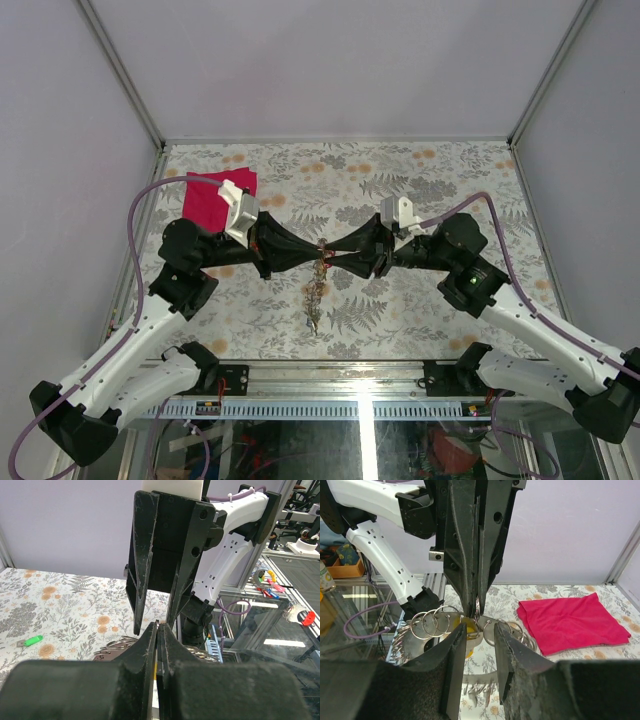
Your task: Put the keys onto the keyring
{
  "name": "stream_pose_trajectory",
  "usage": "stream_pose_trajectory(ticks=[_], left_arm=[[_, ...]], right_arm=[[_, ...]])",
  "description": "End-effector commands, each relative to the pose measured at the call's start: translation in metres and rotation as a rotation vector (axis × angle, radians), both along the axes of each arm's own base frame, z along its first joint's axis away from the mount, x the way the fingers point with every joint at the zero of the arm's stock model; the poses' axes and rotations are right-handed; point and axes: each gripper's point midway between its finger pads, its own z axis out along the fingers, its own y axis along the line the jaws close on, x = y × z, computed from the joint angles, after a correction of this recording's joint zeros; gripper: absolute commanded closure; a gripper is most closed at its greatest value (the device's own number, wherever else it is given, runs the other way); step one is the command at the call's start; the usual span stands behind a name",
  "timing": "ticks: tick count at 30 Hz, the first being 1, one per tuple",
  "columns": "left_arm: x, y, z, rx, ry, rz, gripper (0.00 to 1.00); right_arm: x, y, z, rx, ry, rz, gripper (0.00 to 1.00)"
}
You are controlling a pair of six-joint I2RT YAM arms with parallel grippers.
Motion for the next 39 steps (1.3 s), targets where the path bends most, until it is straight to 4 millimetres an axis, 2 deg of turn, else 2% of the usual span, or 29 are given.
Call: stream_pose_trajectory(ticks=[1,10,14,16,24,31,39], left_arm=[[-0.01,0.004,0.031,-0.078,-0.114,-0.007,1.0],[-0.009,0.005,0.031,-0.077,-0.115,-0.004,1.0],[-0.01,0.005,0.032,-0.078,-0.118,-0.002,1.0],[-0.01,0.005,0.032,-0.078,-0.117,-0.003,1.0],[-0.013,0.005,0.032,-0.077,-0.123,-0.015,0.99],[-0.023,0.004,0.029,-0.056,-0.131,-0.082,0.8],[-0.022,0.002,0.023,-0.023,-0.123,-0.102,0.75]], right_arm=[[-0.007,0.002,0.041,0.09,-0.094,0.024,0.66],[-0.009,0.008,0.039,0.079,-0.09,0.042,0.74],[-0.01,0.009,0.037,0.073,-0.088,0.048,0.86],[-0.011,0.009,0.038,0.076,-0.09,0.048,1.0],[-0.012,0.0,0.045,0.053,-0.116,0.017,1.0],[-0.013,-0.009,0.035,-0.091,-0.132,0.005,1.0],[-0.014,-0.021,0.025,-0.261,-0.113,-0.008,1.0]])
